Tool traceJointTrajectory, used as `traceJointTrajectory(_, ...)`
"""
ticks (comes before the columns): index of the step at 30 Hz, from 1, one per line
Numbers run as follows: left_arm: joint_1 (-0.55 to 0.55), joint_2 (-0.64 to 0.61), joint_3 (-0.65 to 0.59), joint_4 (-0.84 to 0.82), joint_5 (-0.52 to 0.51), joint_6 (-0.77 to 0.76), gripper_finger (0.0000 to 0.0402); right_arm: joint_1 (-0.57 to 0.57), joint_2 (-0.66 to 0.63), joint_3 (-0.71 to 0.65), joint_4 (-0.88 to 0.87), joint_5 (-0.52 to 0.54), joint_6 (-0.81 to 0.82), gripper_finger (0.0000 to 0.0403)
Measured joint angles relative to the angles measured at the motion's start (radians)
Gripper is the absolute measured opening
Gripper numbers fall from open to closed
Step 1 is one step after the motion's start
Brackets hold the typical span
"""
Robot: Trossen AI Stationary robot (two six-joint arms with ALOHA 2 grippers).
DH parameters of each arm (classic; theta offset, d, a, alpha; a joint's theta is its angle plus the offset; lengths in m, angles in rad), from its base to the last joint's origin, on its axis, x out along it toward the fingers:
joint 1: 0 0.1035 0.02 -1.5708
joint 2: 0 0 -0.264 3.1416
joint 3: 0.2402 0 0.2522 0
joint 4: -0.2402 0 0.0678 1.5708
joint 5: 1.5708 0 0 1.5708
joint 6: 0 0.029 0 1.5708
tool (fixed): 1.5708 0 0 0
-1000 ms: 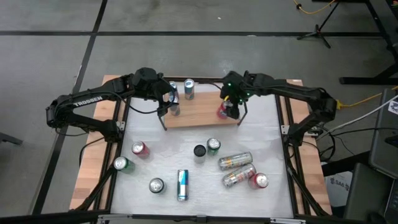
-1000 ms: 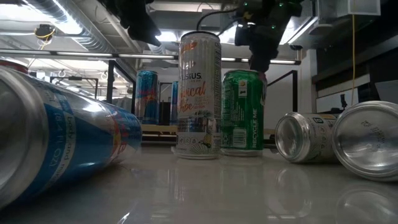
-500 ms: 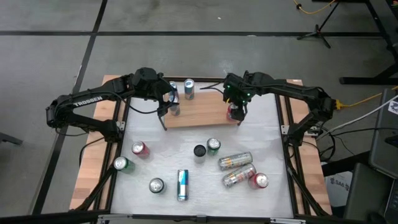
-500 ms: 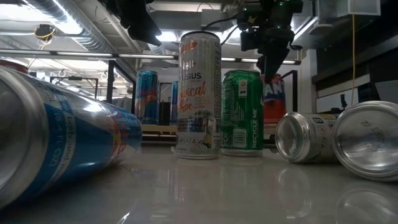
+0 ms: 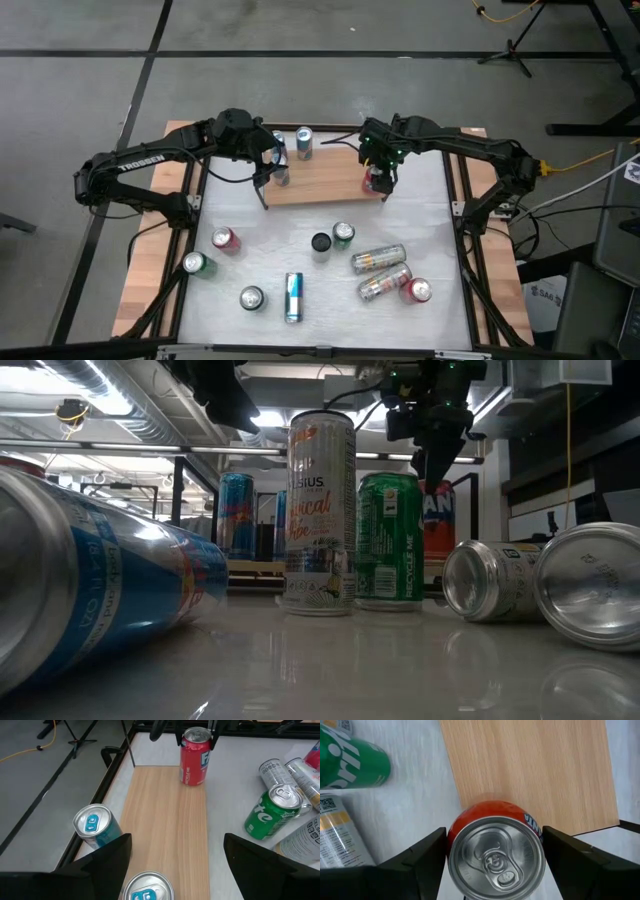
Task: Sort soda cans
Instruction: Put the orange soda can on the shelf
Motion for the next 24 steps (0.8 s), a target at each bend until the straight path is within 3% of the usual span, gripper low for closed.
traceJointTrajectory(24, 0.0, 0.0, 0.0, 0.0, 0.0, -0.017, 0.0305, 0.0, 0.0, 0.0, 0.001, 0.0, 0.001, 0.0289)
